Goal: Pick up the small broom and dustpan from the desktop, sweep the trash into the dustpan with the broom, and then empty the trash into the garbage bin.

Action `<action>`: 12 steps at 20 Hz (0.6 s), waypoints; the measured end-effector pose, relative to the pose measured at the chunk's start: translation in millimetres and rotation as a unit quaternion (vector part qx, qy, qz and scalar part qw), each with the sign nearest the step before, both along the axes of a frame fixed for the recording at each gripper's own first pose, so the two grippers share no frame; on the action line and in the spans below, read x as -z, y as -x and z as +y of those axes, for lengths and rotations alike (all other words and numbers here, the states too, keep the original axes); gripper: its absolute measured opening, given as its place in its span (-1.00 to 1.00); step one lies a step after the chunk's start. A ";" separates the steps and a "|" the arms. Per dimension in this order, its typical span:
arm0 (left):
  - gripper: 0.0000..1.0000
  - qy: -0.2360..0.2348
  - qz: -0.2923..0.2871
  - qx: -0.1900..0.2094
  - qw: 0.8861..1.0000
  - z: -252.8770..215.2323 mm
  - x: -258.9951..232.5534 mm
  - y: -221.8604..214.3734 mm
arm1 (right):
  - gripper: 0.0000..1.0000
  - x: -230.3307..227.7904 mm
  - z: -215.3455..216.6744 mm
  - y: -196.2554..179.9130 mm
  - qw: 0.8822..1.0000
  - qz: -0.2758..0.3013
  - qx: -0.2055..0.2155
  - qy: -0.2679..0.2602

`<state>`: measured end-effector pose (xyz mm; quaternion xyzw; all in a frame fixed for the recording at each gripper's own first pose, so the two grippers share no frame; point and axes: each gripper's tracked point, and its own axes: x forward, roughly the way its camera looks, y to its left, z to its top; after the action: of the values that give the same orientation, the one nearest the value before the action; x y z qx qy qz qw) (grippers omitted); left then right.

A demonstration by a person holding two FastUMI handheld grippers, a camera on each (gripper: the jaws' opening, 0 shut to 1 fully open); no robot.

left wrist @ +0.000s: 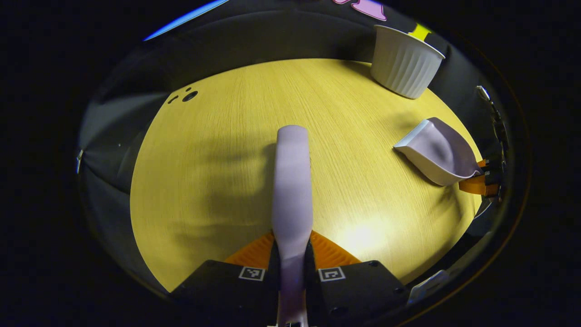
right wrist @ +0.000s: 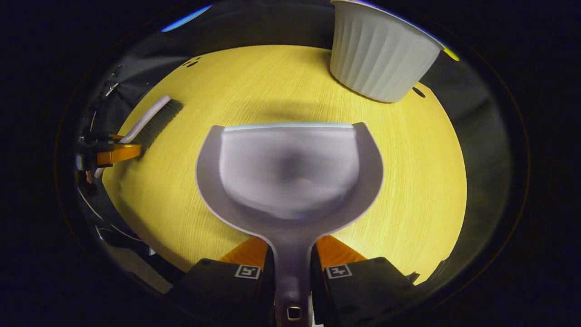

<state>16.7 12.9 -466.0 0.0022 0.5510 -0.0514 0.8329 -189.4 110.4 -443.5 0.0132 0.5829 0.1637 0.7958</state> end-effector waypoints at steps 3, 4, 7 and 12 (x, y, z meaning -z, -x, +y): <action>-0.39 -0.008 -0.003 -0.002 1.000 1.4 -2.3 3.2 | -0.23 2.8 2.0 -1.7 1.000 0.001 -0.003 -0.005; -0.39 -0.009 -0.002 -0.002 1.000 1.8 -3.3 4.1 | -0.20 2.2 1.5 -2.3 1.000 0.003 -0.004 -0.003; -0.46 -0.016 -0.008 -0.005 1.000 4.8 -10.9 5.7 | -0.24 -6.1 -2.5 2.5 1.000 0.007 -0.008 -0.011; -0.29 -0.037 -0.051 -0.009 0.998 14.9 -54.5 11.3 | -0.16 -62.1 -20.3 -3.6 0.999 -0.043 -0.004 -0.032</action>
<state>5.5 27.8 -411.5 0.0305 0.5090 -0.0235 0.8599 -185.7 90.1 -381.4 0.0295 0.5429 0.1863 0.8183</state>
